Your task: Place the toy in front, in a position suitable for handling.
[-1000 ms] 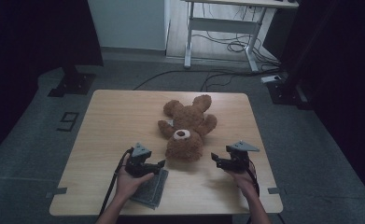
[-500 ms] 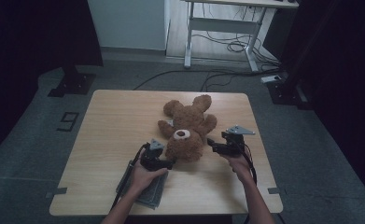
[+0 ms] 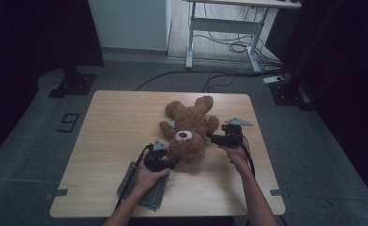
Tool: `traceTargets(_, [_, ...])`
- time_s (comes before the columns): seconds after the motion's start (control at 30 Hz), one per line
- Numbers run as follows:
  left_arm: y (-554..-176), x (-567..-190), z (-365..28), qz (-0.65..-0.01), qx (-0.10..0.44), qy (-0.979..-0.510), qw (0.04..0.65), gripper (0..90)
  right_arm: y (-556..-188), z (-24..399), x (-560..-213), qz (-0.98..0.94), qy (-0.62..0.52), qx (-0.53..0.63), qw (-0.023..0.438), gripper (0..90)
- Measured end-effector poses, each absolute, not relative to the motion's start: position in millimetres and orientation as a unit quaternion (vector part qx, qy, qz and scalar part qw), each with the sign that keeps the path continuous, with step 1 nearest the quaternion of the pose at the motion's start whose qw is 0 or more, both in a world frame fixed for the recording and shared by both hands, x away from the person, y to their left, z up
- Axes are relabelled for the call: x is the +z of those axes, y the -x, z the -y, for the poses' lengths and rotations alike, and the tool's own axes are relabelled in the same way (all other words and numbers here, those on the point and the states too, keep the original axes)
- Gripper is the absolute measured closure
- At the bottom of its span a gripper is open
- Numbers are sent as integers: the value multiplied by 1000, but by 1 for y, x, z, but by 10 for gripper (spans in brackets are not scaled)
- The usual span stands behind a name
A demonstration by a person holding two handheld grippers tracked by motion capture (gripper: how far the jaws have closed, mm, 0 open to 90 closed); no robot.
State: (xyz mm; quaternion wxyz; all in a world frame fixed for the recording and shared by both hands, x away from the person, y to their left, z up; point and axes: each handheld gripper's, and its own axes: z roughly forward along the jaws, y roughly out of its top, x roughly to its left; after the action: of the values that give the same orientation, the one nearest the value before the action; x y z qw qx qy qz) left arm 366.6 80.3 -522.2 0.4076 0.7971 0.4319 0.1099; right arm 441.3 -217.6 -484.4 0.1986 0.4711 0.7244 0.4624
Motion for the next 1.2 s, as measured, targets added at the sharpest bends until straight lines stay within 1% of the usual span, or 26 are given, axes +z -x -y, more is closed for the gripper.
traceTargets(0.1, [-366,-524,-80,-430,100,-802,403,280,-449,218,-485,-726,-473,459,199,174])
traceTargets(0.17, [-365,-523,-79,-429,103,-802,403,260,-454,218,-485,-726,-475,457,198,175])
traceTargets(0.23, [-365,-524,-78,-430,106,-801,402,256,-456,219,-485,-721,-476,463,198,179])
traceTargets(0.37, [-368,-528,-76,-430,103,-803,400,281,-458,220,-488,-720,-481,462,191,178])
traceTargets(0.43, [-369,-529,-76,-427,100,-803,403,302,-457,220,-488,-722,-480,461,190,178])
traceTargets(0.6, [-368,-529,-74,-417,107,-805,408,403,-458,218,-487,-721,-474,470,186,181])
traceTargets(0.7, [-368,-529,-74,-414,108,-807,406,437,-462,216,-485,-726,-476,460,188,175])
traceTargets(0.9, [-369,-530,-75,-413,103,-806,412,524,-480,211,-486,-727,-481,459,170,138])
traceTargets(0.97, [-370,-530,-75,-411,103,-806,413,556,-488,207,-489,-733,-479,456,162,142])
traceTargets(1.03, [-370,-530,-76,-411,102,-806,414,588,-494,205,-496,-735,-480,455,150,195])
traceTargets(1.13, [-371,-529,-77,-418,104,-804,409,618,-499,207,-507,-736,-476,470,103,420])
traceTargets(1.17, [-371,-529,-77,-419,104,-804,409,622,-500,207,-508,-732,-475,479,90,510])
traceTargets(1.2, [-371,-529,-77,-419,103,-804,409,627,-500,208,-508,-731,-470,487,81,577])
